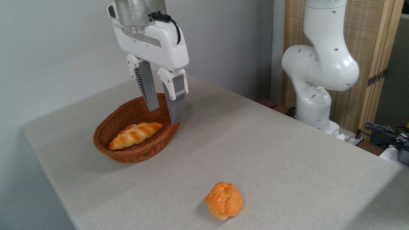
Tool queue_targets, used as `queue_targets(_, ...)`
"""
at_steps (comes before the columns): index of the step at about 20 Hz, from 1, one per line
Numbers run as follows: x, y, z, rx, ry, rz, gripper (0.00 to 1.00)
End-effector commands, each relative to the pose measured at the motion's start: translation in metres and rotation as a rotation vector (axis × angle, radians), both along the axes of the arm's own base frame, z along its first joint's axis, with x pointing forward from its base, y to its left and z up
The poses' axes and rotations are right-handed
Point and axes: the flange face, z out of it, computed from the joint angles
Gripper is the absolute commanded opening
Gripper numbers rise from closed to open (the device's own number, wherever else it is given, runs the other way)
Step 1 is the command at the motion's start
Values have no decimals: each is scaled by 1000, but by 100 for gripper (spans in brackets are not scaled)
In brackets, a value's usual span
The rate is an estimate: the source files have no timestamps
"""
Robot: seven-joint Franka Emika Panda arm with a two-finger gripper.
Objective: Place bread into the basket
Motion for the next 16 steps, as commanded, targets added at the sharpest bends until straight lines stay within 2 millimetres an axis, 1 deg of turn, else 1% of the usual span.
queue_targets(1, -5, 3, 4, -23, 13, 3, 100)
queue_targets(5, -5, 4, 4, -23, 15, 4, 100)
queue_targets(9, -10, 4, 4, -23, 16, 4, 100)
queue_targets(12, -16, 13, 0, -22, 21, 21, 100)
queue_targets(16, -20, 17, -3, -22, 22, 28, 100)
